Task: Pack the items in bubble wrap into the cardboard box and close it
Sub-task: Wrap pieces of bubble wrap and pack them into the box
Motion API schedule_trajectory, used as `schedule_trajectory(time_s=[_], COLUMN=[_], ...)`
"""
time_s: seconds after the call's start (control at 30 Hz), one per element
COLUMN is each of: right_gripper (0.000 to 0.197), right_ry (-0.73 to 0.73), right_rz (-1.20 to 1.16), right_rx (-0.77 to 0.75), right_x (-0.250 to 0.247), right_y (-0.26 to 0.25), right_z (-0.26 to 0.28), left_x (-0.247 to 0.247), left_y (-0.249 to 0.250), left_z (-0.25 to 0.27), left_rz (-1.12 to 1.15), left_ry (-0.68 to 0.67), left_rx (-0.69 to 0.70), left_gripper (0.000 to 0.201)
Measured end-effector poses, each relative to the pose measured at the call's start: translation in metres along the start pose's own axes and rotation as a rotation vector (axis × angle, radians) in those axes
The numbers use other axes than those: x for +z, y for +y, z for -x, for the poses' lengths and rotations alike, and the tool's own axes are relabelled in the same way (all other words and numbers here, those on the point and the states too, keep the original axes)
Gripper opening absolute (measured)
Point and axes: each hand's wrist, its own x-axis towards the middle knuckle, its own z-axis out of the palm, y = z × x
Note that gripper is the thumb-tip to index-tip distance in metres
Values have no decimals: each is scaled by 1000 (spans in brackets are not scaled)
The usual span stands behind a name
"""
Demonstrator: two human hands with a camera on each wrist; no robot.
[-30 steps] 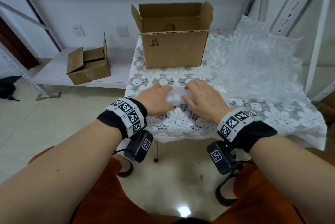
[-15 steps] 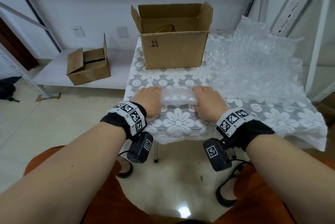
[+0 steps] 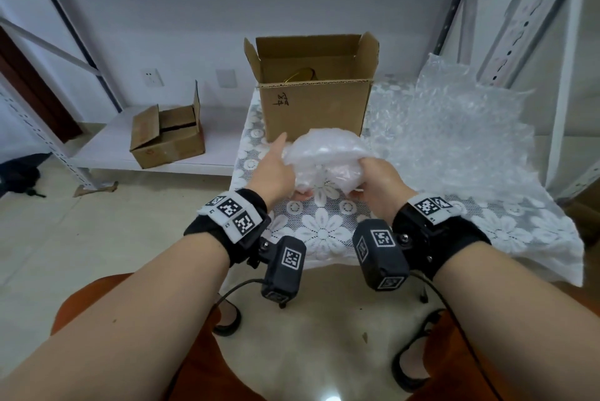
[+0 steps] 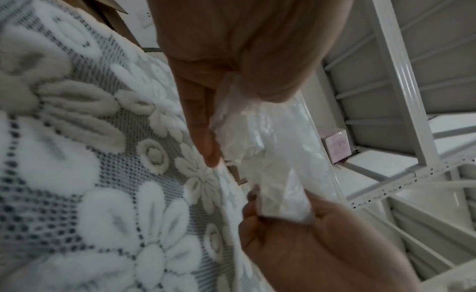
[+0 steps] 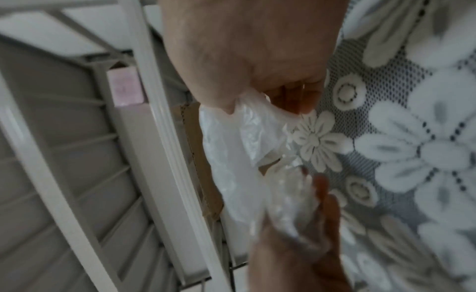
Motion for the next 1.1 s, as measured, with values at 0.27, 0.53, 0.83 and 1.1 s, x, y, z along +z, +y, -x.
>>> schedule_trajectory(time_s=[0.27,0.53,0.83,1.1], right_gripper=[21,26,12,43], right_ry=[-22,0,-209,-368], right_rz=[-410,-167,-275,-192], right_rx=[110,-17,31,44], right_x=[5,7,2,6], right_y=[-3,0,-8,-32], right_z=[15,17,21,8], left_x=[11,6,-7,-23], left_y=[-12,3,9,32], left_z=[1,6,-10,-34], left_rz=[-448,296,511,318], left_ry=[35,-286,-312,-457], left_rx=[8,-114,-262,-169], left_gripper=[44,84,81,64])
